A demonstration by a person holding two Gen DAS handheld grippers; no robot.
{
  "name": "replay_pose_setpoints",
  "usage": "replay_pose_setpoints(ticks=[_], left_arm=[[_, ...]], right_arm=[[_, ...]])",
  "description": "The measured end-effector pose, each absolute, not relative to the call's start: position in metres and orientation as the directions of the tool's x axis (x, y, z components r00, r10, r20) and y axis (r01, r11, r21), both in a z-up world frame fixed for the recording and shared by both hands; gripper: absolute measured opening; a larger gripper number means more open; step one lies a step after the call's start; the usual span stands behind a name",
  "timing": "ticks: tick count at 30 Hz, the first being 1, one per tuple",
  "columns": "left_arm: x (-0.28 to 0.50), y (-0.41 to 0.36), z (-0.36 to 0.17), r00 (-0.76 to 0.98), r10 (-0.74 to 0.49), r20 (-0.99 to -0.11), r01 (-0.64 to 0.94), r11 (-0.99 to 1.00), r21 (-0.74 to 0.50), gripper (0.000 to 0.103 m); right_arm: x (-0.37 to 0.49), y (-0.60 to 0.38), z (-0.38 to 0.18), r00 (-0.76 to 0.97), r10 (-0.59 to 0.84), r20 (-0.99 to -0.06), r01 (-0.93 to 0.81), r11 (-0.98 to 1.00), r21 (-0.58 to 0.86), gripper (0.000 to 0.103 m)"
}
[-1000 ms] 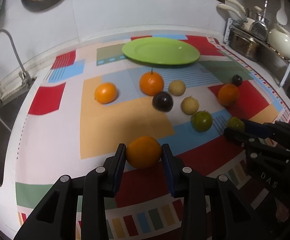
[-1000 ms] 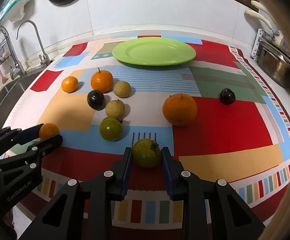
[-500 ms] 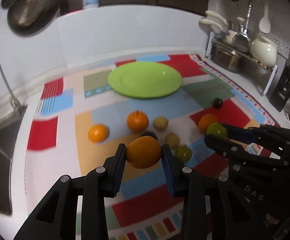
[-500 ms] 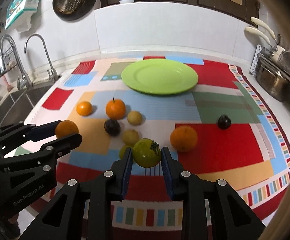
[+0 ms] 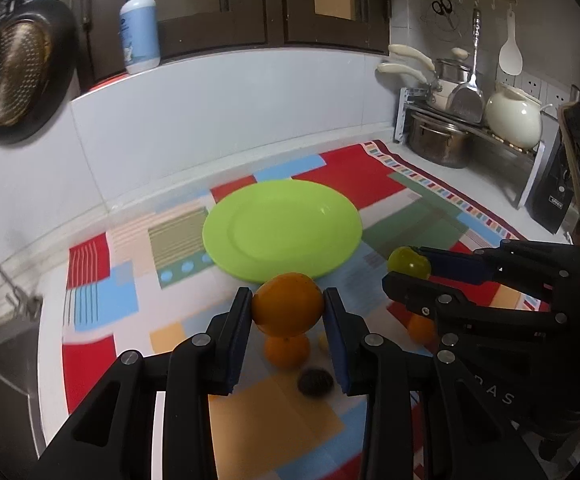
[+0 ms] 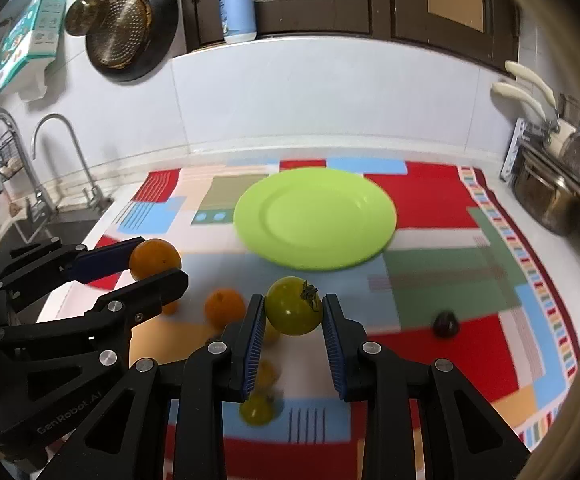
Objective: Organize fruits
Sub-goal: 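Carry the orange with the left tool while the right tool carries the green fruit to the plate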
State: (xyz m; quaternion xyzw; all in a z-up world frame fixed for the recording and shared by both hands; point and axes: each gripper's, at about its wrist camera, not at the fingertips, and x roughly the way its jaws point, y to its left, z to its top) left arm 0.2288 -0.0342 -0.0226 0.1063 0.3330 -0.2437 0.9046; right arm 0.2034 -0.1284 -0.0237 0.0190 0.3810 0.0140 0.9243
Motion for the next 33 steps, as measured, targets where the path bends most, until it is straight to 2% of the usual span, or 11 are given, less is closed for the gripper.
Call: replay_pose_setpoints(ticks=[18,33], left_arm=[[0.336,-0.06,-0.027,0.581,-0.392,-0.714,0.561,0.828,0.001,0.035],[0.4,-0.071,-0.06,0.479,-0.383,-0.79,0.587,0.809,-0.036,0.035]], right_arm=[[0.289,-0.146,-0.016,0.683,0.004,-0.731,0.008,1.0,0.013,0.03],[0.346,-0.161,-0.043,0.604,0.018,-0.796,-0.021,1.0,0.007,0.03]])
